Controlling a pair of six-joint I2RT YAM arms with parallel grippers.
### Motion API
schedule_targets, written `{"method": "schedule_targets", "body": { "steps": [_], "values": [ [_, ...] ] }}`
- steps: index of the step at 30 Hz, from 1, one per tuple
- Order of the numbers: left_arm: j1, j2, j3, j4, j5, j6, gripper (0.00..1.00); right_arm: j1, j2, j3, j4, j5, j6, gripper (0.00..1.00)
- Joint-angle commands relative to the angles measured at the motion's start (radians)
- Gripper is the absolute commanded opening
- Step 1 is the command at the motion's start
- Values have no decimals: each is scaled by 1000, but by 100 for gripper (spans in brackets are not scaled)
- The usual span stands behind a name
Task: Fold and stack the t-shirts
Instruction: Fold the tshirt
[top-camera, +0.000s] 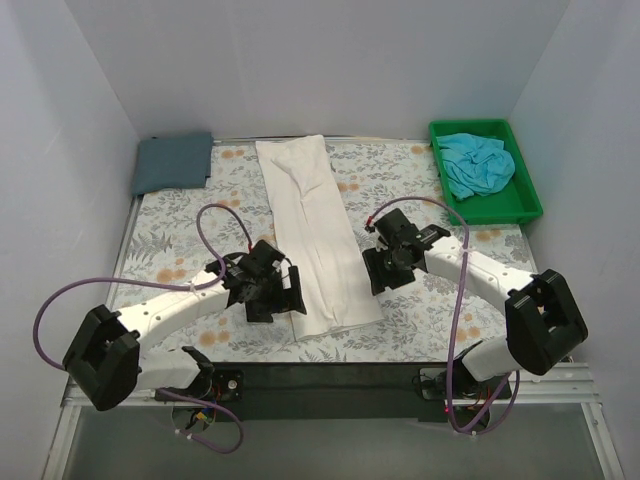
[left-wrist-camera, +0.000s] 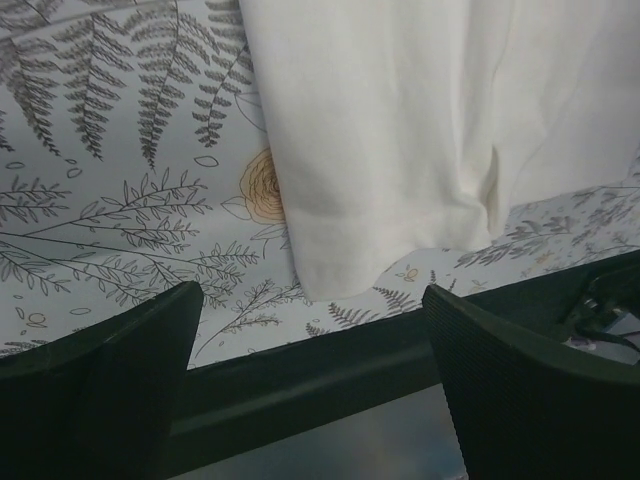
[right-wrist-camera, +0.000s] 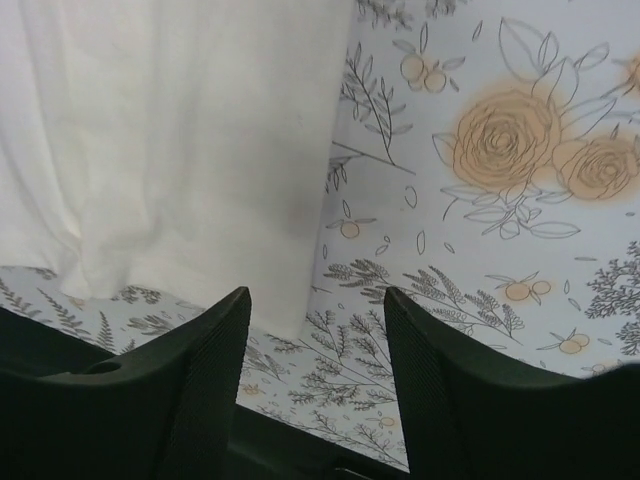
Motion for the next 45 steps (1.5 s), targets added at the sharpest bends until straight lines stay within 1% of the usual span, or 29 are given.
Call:
{"method": "schedule_targets", "body": {
  "steps": [1,2,4,7,9,16,18,22,26,34,38,42,45],
  "values": [
    [-67,52,14,-36,3,-61,84,0,-35,-67,-10,-26,31,51],
    [-79,90,24,-38,5,-64,83,-2,-36,-101,7,-27,35,49],
    [-122,120,32,-38,-9,-89,82,-3,-44,-132,28,-38,57,47],
    [-154,159,44,-32,-34,-113,76,-5,-47,-166,56,-67,77,42],
    [-162,178,43,-24,-38,-132,70,-5,-47,-187,71,-72,80,42],
    [-178,195,61,-9,-63,-191,66,-3,-72,-230,104,-116,100,40],
    [-181,210,52,-3,-67,-210,63,-3,-75,-239,107,-116,103,40],
    [-204,241,44,19,-72,-230,60,-3,-75,-261,119,-127,109,40],
    [-231,271,49,7,-95,-259,59,-3,-67,-298,165,-165,118,40],
    [-265,314,55,-52,-158,-331,55,3,-36,-307,170,-164,95,39],
    [-267,264,52,-61,-178,-385,55,3,-29,-314,173,-159,83,39],
    [-267,181,75,-105,-216,-447,60,4,-21,-311,176,-153,75,39],
    [-265,164,81,-118,-235,-475,61,4,-7,-311,176,-145,71,36]
  ]
}}
